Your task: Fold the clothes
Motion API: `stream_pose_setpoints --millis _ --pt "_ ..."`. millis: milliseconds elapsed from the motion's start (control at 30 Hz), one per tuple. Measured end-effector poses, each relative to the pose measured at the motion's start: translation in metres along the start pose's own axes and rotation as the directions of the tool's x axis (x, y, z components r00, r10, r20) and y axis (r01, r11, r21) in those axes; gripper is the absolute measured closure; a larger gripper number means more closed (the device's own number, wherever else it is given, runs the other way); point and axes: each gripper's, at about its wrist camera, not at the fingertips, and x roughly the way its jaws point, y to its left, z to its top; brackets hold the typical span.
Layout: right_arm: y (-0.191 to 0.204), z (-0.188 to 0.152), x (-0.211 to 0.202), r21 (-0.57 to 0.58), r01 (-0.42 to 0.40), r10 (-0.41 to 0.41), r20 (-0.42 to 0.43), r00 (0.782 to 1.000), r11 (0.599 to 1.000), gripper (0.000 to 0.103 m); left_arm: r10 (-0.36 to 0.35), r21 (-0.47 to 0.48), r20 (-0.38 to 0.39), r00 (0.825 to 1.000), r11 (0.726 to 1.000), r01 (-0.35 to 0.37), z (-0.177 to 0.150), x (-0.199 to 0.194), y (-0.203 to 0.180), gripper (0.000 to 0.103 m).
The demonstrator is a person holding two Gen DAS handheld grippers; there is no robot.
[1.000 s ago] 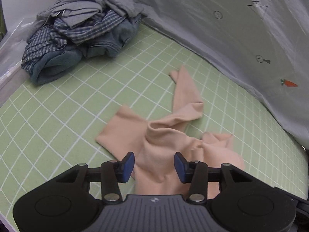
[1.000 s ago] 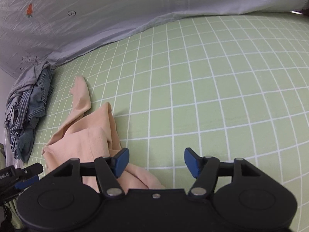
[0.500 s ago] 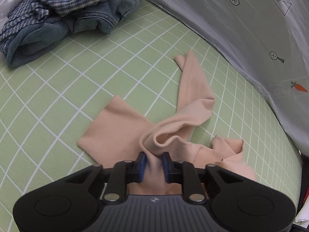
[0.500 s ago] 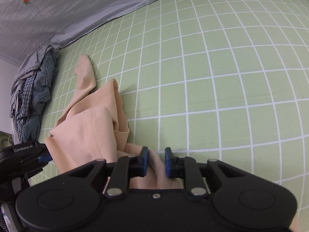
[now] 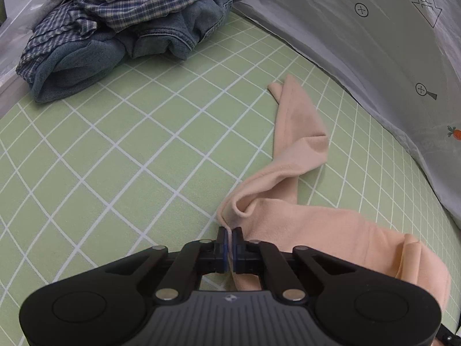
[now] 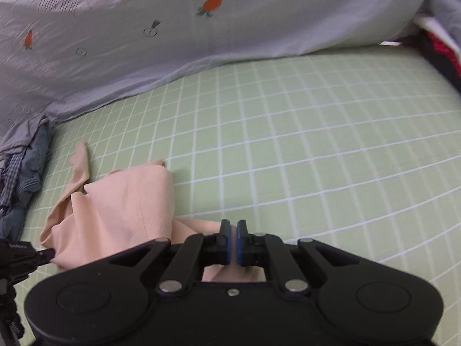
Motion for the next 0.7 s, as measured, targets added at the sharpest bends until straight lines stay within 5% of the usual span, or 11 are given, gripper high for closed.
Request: stream_pose_setpoints --millis 67,233,367,433,533,700 --pt "-0.017 0.004 -0.013 0.009 0.119 -0.119 0.076 0.990 0.993 0.099 0.021 -0.010 0.020 1.000 1.000 -0.020 0.003 -0.003 0.004 0.100" --pt "-0.071 0.009 -0.030 0.079 0.376 -0.383 0.160 0.910 0.923 0.098 0.059 -0.053 0.060 0.996 0.997 -0.056 0.015 -0.014 0.023 0.100" --pt "-0.100 0.001 -0.019 0.152 0.251 -0.262 0.059 0.963 0.956 0.095 0.076 -0.064 0.066 0.995 0.995 -0.072 0.017 -0.017 0.031 0.099" --pt "-0.102 -0.001 -0.014 0.164 0.235 -0.246 0.050 0.968 0.958 0.076 0.086 -0.075 0.069 0.994 0.994 -0.081 0.018 -0.019 0.036 0.099" --pt "-0.107 -0.002 -0.010 0.263 0.176 -0.196 0.051 0.979 0.948 0.060 0.107 -0.105 0.075 0.992 0.990 -0.098 0.022 -0.022 0.049 0.099" --pt "-0.106 0.009 0.021 0.274 0.124 -0.128 -0.004 0.992 0.954 0.045 0.137 -0.118 0.069 0.988 0.985 -0.128 0.025 -0.022 0.062 0.099"
